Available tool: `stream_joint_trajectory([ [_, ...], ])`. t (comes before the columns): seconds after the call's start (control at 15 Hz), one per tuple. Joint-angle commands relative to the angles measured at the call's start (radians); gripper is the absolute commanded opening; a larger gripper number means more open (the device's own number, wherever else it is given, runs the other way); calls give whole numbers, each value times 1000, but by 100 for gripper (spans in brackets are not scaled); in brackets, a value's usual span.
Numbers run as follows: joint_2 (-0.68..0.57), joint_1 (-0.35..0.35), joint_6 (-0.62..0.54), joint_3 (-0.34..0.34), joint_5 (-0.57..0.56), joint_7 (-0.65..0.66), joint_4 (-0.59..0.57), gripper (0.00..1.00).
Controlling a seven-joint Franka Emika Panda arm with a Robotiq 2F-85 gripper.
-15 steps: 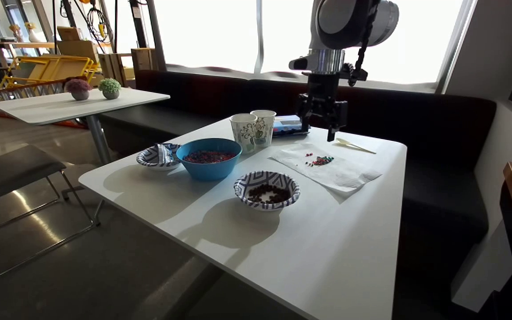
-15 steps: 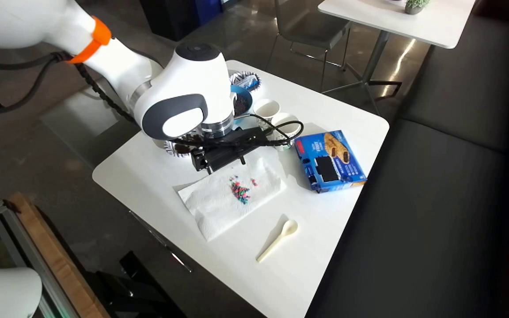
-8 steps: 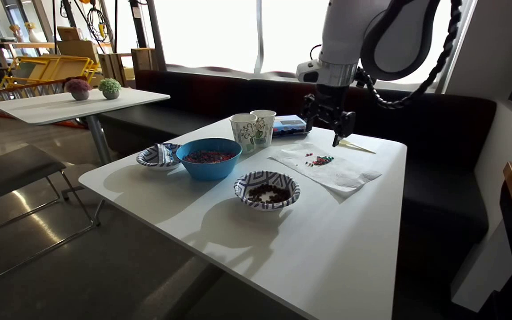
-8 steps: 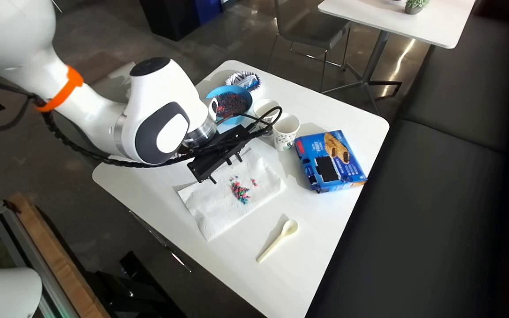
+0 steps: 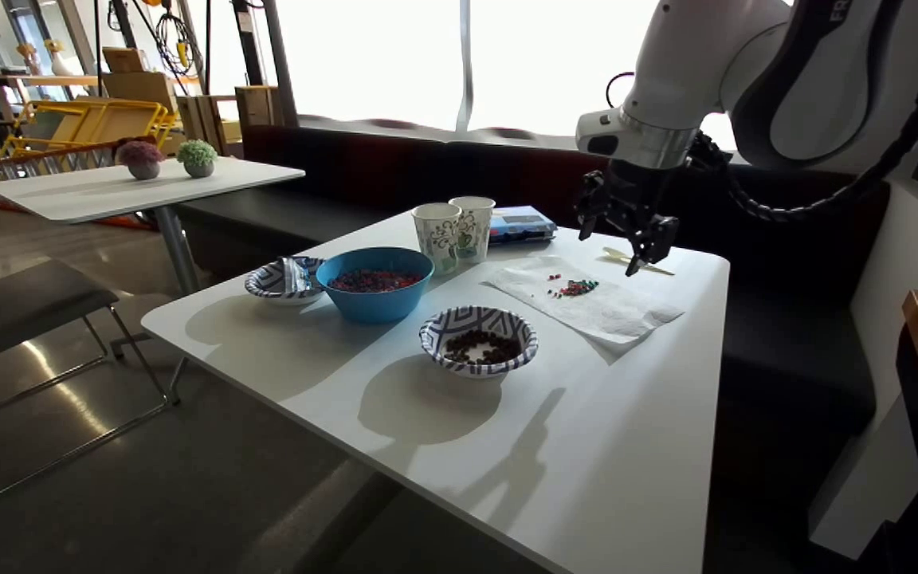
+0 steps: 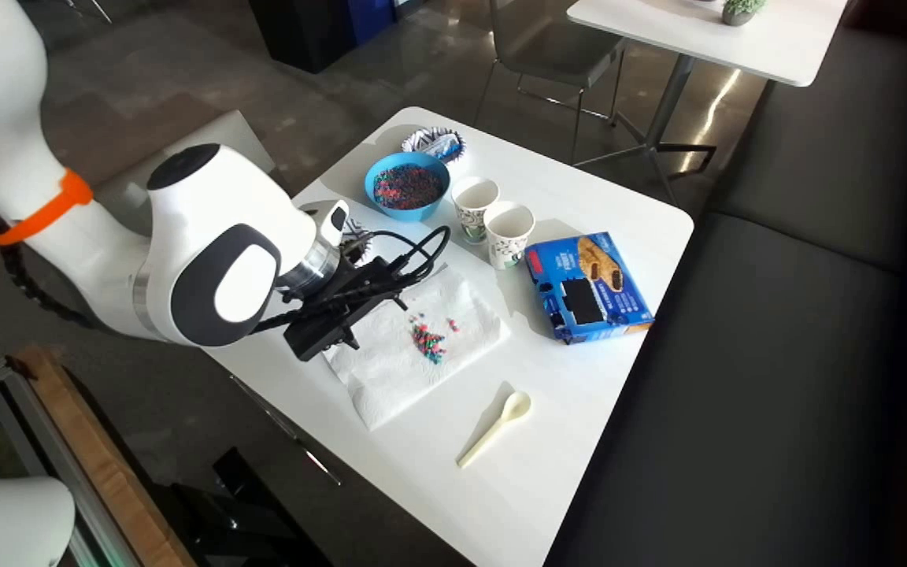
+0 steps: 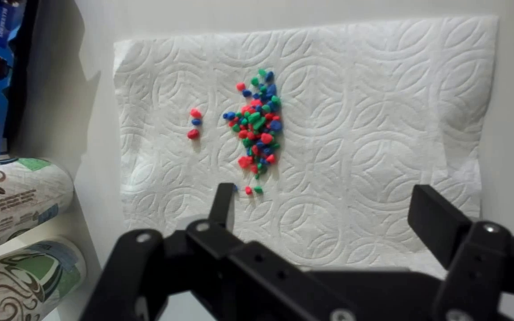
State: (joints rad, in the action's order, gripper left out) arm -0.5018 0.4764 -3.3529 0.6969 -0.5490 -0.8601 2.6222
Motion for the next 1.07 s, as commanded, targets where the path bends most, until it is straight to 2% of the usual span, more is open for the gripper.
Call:
stream_joint_trajectory([
  [0.0, -104, 3, -195, -5, 32, 31, 73, 100],
  [0.07, -118, -42, -228, -61, 107, -36, 92, 100],
  [0.4, -206, -179, -336, -202, 231, -129, 115, 100],
  [0.53, -230, -220, -356, -236, 263, -163, 105, 100],
  [1.0, -270, -292, -437, -305, 326, -262, 67, 100],
])
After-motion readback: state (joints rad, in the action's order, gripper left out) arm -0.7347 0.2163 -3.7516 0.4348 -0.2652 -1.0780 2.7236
